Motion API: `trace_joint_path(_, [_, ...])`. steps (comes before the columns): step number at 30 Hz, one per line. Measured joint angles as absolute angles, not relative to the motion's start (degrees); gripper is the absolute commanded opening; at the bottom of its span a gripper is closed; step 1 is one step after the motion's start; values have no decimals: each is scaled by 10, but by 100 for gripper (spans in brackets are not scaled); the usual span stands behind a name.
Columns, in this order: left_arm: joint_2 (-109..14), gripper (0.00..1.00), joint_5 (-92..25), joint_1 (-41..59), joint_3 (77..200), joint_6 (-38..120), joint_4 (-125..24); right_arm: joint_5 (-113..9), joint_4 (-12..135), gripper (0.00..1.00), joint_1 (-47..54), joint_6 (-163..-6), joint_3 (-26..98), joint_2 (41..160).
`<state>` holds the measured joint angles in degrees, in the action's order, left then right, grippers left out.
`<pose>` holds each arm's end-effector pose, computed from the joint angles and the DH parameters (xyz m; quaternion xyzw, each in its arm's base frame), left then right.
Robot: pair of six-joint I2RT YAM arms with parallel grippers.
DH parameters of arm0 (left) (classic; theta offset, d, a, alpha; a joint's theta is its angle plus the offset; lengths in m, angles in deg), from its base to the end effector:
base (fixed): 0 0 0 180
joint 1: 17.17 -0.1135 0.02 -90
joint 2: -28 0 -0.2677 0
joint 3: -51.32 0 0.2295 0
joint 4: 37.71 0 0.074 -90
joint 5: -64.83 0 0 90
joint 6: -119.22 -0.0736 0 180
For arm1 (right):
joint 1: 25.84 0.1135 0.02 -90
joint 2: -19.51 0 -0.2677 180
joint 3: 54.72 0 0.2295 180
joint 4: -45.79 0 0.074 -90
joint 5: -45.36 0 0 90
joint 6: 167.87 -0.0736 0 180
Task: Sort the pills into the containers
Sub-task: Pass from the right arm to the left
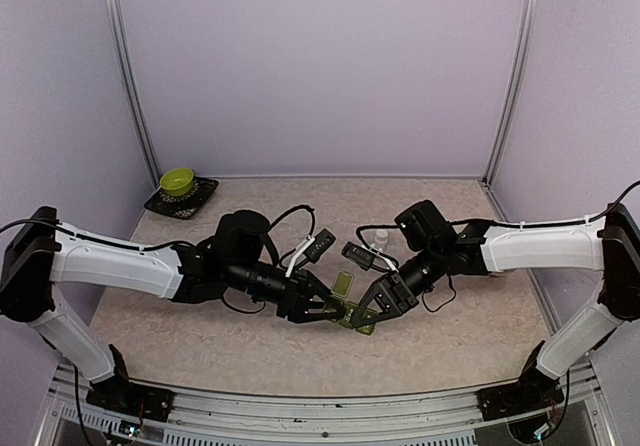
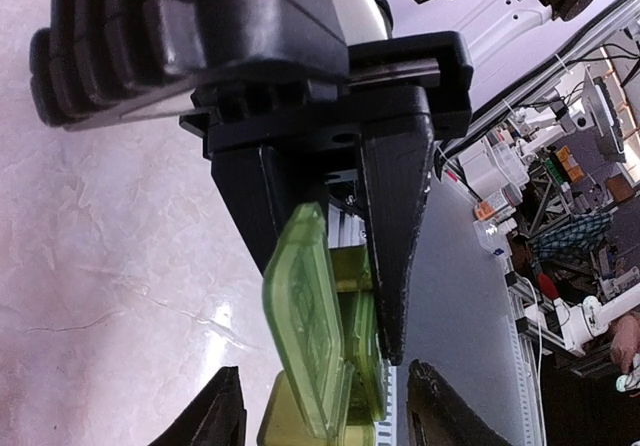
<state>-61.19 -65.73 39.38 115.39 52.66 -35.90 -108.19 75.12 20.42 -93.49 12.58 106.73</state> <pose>0.1493 -0.3128 0.2323 0.4059 0.6968 -0.5532 0.2089 0.1546 0.2569 0.2218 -0.3874 0.7202 0.5756 0.0001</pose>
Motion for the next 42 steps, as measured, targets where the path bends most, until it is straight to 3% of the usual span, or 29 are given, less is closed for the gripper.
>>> trace_joint_path(17, [-644,33,-683,395,1154,557,-336,-1061,767,13,204,-925,130,1067])
trace_joint_path(23, [-649,28,-687,395,1154,572,-328,-1056,775,22,204,-916,130,1067])
trace_joint_path(30, [-650,27,-685,395,1154,581,-319,-1056,774,46,200,-917,130,1067])
trace_joint_path(32, [-650,28,-682,394,1154,583,-315,-1056,774,63,196,-922,130,1066])
trace_joint_path(36, [-650,29,-672,385,1149,588,-305,-1054,771,78,180,-930,130,1054])
trace_joint_path(37, [-650,29,-670,383,1147,589,-304,-1054,770,94,175,-929,130,1049])
trace_joint_path(38, [-650,29,-666,379,1144,590,-302,-1053,769,99,171,-932,130,1043])
trace_joint_path(42, [-650,30,-652,363,1131,598,-302,-1042,772,100,154,-936,129,1026])
